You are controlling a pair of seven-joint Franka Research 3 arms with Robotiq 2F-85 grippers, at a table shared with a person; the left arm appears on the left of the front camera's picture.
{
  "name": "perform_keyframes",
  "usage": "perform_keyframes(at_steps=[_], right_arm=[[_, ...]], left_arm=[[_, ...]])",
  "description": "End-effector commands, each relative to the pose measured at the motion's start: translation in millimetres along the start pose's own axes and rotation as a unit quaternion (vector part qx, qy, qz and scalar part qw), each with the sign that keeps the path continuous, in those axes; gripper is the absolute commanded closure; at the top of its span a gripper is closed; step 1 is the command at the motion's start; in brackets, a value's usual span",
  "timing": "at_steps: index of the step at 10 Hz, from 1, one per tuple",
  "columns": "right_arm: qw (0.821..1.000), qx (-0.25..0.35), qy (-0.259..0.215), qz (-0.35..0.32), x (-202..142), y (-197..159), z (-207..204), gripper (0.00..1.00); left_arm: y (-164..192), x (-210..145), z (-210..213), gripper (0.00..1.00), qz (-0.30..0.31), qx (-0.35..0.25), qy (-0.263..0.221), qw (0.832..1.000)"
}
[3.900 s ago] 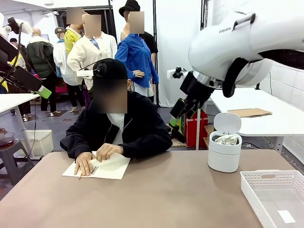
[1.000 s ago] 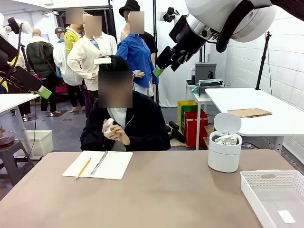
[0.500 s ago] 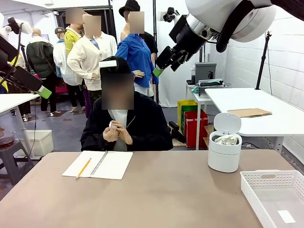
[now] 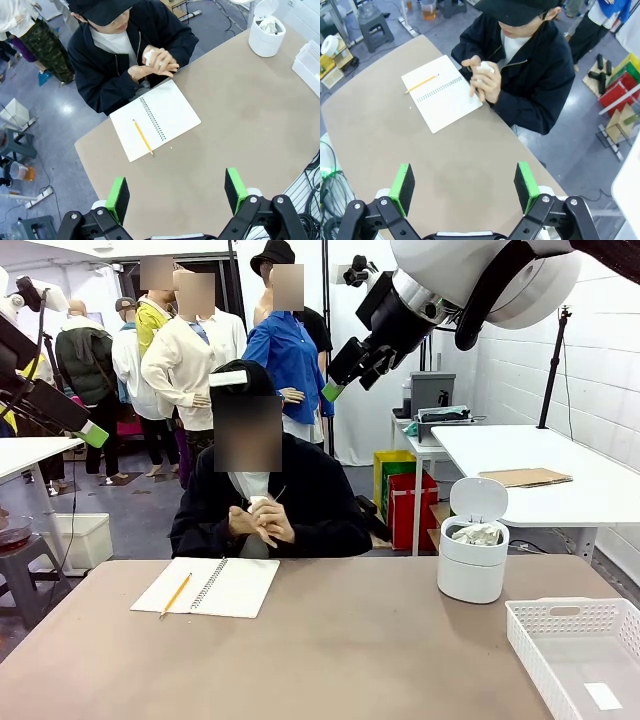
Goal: Sort the paper based on its condition.
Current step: If a person hands you a paper, place it in the Organizing basket , and if it's crumpled, put it in the Trash can.
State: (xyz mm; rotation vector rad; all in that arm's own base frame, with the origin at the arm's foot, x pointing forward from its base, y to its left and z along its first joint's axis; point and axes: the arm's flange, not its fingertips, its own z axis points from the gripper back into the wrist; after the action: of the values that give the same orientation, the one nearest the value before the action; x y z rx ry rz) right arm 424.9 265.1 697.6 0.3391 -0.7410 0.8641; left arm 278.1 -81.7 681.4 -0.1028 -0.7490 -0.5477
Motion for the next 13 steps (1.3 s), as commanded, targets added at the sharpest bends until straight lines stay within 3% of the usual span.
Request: perform_keyframes(at_steps=[1, 13], right_arm=[[1.000, -0.001, 0.001, -0.001, -4.6, 1.1, 0.5, 0.00], [1.000, -0.001, 0.001, -0.001, -4.6, 1.1, 0.5, 0.00]], left_arm=[[1.0, -0.4, 0.2, 0.00, 0.001, 0.000, 0.000, 1.000], [1.0, -0.4, 0.2, 0.00, 0.001, 0.000, 0.000, 1.000]])
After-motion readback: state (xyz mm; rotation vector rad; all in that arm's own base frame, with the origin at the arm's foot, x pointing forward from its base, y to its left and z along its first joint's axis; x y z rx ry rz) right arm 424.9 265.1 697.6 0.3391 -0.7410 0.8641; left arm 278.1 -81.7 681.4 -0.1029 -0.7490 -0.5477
